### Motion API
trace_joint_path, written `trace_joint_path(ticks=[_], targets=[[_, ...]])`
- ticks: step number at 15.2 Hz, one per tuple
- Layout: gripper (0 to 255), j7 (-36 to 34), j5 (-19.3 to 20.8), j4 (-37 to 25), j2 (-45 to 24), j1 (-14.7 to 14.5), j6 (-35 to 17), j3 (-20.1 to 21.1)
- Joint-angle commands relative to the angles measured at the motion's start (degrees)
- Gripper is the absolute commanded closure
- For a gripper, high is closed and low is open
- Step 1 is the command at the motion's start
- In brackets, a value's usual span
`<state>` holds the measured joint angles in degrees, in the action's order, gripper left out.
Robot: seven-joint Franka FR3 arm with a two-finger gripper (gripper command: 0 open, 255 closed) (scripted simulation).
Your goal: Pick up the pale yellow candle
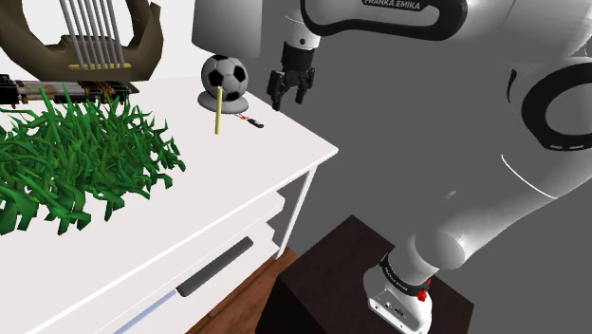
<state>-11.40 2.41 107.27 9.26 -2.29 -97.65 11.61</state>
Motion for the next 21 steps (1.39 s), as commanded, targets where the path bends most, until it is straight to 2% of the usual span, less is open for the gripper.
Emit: trace_joint_path(ticks=[1, 9, 14, 15, 21], targets=[[0, -1.13, 0.3, -4.38, -4.12, -0.43, -0.52, 0.82], [0, -4.96, 3.08, -25.42, -20.66, -3.34, 1.08, 3.2], [0, -6.67, 6.04, -45.16, -33.83, -7.04, 5.82, 3.89], [0, -6.67, 6.07, -45.6, -34.09, -7.17, 5.95, 3.82], [0, -6.86, 5.57, -37.75, -32.06, -6.29, 0.12, 3.82]])
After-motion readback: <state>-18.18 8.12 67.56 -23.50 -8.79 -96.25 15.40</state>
